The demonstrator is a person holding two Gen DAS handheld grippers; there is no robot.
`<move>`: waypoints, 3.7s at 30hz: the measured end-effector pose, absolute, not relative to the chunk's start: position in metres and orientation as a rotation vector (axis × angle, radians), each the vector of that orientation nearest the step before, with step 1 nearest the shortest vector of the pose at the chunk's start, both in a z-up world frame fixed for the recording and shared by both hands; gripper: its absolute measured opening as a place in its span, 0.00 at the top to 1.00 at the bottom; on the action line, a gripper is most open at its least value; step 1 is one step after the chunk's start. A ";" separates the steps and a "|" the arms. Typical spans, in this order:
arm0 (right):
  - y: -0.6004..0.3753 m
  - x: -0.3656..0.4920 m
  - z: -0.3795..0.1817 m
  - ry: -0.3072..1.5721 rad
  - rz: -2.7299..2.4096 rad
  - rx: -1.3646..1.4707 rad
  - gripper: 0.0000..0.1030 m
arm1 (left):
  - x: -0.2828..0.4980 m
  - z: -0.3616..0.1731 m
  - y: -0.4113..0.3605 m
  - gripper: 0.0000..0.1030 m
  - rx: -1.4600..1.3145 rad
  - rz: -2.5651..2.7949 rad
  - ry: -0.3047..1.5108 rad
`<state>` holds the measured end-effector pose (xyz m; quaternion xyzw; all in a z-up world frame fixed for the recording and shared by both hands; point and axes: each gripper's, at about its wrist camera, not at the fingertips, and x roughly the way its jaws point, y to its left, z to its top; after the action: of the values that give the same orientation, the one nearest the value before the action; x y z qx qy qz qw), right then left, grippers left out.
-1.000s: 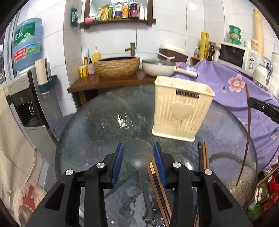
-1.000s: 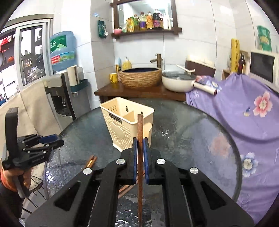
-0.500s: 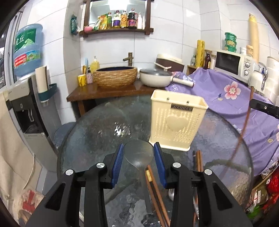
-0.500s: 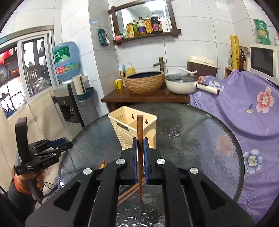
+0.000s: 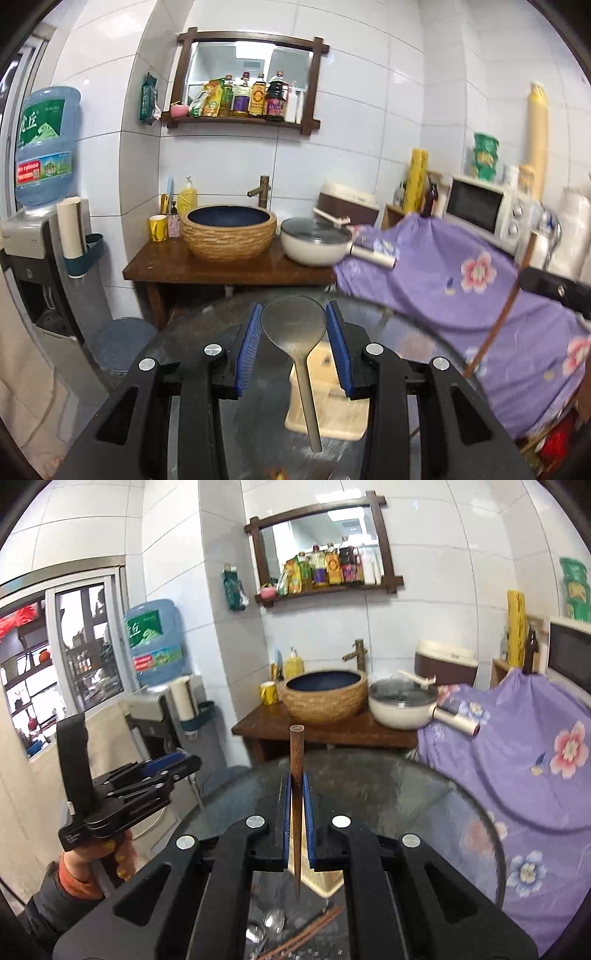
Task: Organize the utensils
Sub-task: 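Lift the chopstick with the right tool while the left tool carries the ladle over the basket, then open the right tool over the cream basket while the left tool drops the ladle in, then withdraw both tools from the basket back toward the utensils on the table, then grasp a wooden chopstick with the right tool while the left tool grasps another chopstick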
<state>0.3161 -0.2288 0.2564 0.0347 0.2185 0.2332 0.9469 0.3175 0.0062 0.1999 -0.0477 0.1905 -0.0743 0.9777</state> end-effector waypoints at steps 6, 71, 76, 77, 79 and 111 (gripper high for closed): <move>-0.220 0.342 0.289 0.385 0.421 0.066 0.93 | 0.363 0.215 -0.007 0.66 -0.124 -0.113 0.356; -0.203 0.286 -0.034 0.810 0.265 -0.045 0.39 | 0.262 -0.021 0.015 0.41 0.047 -0.090 0.815; -0.190 0.289 -0.050 0.868 0.239 -0.065 0.43 | 0.252 -0.038 0.010 0.48 0.072 -0.103 0.848; -0.187 0.289 -0.053 0.873 0.244 -0.066 0.44 | 0.251 -0.041 0.009 0.49 0.074 -0.099 0.853; -0.181 0.287 -0.055 0.880 0.257 -0.069 0.44 | 0.248 -0.045 0.008 0.50 0.075 -0.093 0.859; -0.232 0.298 -0.056 0.961 0.212 -0.017 0.50 | 0.247 -0.049 0.047 0.53 -0.029 -0.065 0.894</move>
<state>0.2980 -0.2320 -0.0563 -0.0081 0.4615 0.1018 0.8813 0.2473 0.0466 -0.0487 -0.0139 0.4322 -0.0312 0.9011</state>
